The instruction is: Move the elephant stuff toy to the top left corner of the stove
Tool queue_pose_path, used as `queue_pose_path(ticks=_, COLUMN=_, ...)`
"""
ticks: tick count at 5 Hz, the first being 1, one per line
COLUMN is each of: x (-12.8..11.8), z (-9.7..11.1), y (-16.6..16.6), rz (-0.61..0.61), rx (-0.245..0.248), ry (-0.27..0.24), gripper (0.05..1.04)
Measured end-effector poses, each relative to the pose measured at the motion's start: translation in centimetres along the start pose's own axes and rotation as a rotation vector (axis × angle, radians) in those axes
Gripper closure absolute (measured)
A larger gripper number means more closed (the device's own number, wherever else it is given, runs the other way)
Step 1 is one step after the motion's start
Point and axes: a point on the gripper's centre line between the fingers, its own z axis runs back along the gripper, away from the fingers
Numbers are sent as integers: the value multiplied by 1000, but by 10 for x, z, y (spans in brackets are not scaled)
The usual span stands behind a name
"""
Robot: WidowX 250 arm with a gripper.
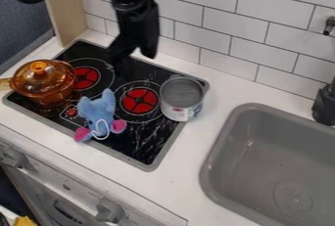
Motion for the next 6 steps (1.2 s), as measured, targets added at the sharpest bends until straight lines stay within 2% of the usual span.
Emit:
queue_pose_path(ticks=2, x=-10, z=20, y=-31, rz=70, rx=10, ry=11, gripper=83)
queue_pose_path(ticks=3, x=-7, z=8, y=-55, rz=87, rx=-50, ry=35, gripper=83)
queue_pose_path(ticks=4, x=-4, z=-2, y=-69, rz=79, rx=-83, ry=50, gripper=83)
queue_pose_path(ticks=5, x=3, z=-18, y=-72, rz=57, rx=-106, ry=27, gripper=83)
queue_pose_path(ticks=6, x=5, z=-34, y=-74, rz=51, rx=-137, ry=35, gripper=83)
